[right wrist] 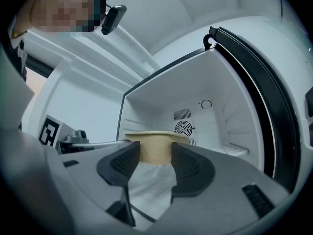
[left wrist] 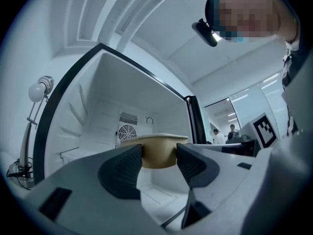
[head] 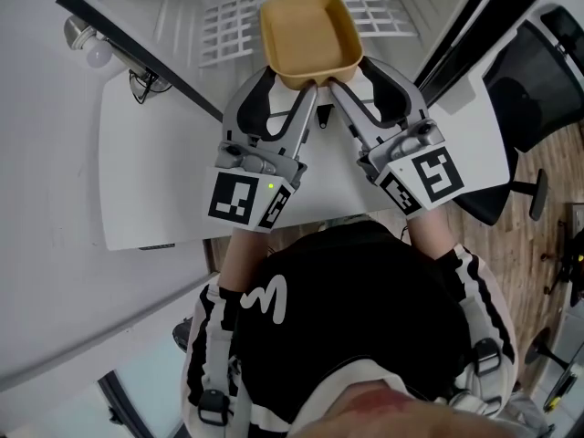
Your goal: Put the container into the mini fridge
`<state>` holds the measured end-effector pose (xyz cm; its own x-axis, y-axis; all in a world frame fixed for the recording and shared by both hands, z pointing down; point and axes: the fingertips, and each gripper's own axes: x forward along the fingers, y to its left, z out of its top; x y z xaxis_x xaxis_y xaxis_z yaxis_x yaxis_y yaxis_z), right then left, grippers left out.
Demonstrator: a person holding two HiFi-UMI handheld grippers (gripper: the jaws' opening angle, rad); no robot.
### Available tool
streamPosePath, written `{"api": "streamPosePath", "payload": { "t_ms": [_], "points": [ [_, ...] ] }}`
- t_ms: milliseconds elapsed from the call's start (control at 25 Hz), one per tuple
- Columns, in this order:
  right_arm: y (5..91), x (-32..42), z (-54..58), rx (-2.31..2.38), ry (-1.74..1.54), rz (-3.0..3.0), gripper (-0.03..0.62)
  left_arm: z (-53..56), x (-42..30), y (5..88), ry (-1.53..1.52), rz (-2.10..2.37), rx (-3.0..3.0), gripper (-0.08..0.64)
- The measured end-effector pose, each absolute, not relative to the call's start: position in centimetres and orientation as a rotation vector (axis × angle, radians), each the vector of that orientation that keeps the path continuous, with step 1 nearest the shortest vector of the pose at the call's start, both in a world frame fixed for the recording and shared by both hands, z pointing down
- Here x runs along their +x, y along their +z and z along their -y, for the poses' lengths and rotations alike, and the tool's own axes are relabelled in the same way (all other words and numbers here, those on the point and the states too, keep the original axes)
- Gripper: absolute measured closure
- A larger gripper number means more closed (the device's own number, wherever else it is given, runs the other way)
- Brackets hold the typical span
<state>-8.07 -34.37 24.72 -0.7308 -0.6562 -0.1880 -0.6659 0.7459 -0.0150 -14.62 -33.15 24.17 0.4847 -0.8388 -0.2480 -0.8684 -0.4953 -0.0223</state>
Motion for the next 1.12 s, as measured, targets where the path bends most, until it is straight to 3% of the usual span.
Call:
{"api": "streamPosePath", "payload": {
  "t_ms": [1120],
  "points": [
    [24.4,-8.2,38.1,-1.064,0.009,-2.772,0.383,36.8,-14.8,23.9,0.291,-1.532,-2.602,0.336]
  ]
}}
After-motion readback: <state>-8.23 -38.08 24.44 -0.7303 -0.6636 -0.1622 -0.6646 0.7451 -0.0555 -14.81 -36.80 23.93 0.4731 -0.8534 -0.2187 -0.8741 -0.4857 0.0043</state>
